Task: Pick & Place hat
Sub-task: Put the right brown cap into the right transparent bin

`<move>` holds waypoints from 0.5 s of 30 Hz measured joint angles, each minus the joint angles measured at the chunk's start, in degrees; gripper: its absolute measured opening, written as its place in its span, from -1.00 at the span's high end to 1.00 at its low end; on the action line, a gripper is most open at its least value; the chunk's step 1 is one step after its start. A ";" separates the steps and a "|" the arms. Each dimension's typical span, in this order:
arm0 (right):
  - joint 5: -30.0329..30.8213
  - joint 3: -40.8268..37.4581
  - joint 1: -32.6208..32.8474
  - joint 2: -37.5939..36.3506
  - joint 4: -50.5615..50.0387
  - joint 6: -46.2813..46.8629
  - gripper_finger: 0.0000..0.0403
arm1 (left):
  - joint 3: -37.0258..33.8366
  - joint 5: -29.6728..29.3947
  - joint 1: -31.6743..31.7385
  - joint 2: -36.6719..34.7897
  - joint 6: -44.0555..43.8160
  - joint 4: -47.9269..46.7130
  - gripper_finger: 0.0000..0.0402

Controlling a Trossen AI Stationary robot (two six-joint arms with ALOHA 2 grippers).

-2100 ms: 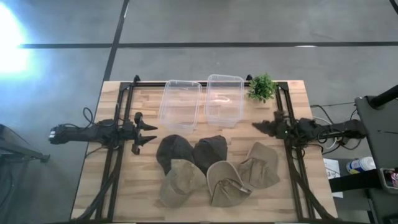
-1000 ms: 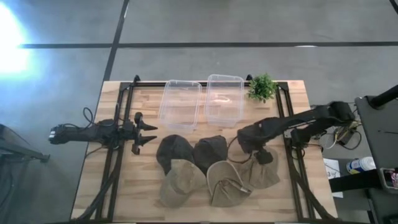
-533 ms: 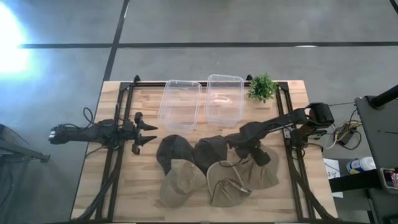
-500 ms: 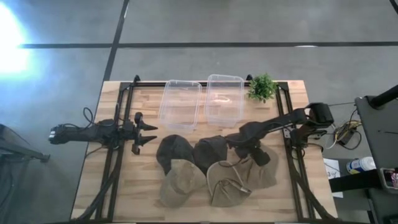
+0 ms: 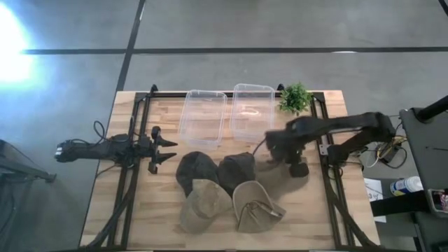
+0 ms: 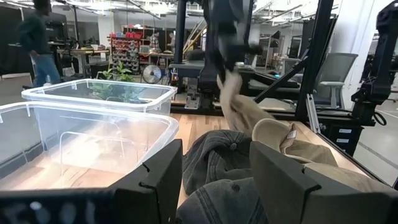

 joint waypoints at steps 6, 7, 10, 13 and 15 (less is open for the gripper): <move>3.39 9.01 -6.50 -7.52 13.15 14.27 0.93 | 0.00 0.00 0.01 0.00 0.00 0.00 0.10; 8.12 9.87 -7.23 -8.60 17.15 16.49 0.93 | 0.00 0.00 0.01 0.02 0.00 0.00 0.10; 28.00 11.01 -8.91 -11.25 28.71 19.74 0.93 | 0.00 0.00 0.00 0.02 0.00 0.00 0.10; 49.78 10.96 -10.74 -11.83 35.60 23.95 0.93 | 0.00 0.00 0.01 0.02 0.00 0.00 0.10; 55.27 10.89 -13.39 -11.00 35.77 27.59 0.93 | 0.00 0.00 -0.01 0.02 0.00 -0.02 0.10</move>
